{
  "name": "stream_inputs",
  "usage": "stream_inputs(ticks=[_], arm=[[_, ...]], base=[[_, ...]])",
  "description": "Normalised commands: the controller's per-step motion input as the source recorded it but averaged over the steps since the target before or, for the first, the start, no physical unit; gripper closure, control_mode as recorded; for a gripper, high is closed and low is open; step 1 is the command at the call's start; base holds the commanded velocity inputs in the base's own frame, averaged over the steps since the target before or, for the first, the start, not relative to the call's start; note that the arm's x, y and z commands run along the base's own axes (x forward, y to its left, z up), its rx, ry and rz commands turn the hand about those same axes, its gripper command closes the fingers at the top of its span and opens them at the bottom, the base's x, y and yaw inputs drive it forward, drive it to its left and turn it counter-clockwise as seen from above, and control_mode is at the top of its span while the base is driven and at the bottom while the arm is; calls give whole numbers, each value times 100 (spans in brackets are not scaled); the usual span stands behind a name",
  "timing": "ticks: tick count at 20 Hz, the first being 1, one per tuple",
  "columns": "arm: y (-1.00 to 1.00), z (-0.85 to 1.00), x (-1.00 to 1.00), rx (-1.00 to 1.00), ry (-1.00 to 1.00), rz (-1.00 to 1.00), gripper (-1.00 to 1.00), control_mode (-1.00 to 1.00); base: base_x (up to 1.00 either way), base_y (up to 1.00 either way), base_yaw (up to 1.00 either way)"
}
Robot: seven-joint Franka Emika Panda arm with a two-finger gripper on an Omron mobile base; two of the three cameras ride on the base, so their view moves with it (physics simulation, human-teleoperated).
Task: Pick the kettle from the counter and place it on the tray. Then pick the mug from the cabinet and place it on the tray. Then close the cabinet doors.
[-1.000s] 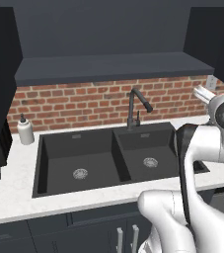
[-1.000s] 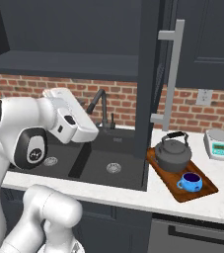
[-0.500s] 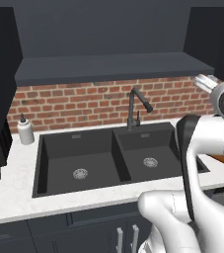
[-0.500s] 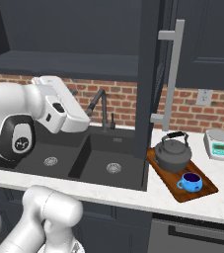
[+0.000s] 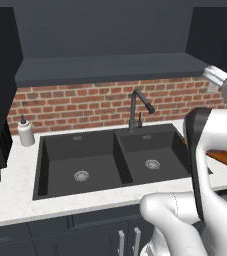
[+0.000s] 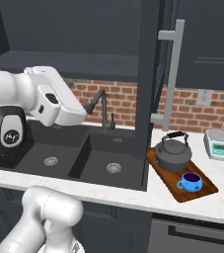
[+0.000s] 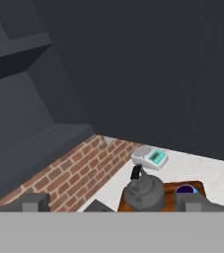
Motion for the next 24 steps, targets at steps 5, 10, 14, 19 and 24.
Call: stream_inputs(ticks=[5,10,14,19,24], arm=[[0,20,-21,0,0,-4,-100,-100],[1,16,-30,0,0,-7,-100,-100],[0,15,-28,0,0,-8,-100,-100],[0,13,-27,0,0,-8,-100,-100],[2,9,-22,0,0,-8,-100,-100]], base=[[0,0,0],[0,0,0],[0,0,0],[0,0,0],[0,0,0]])
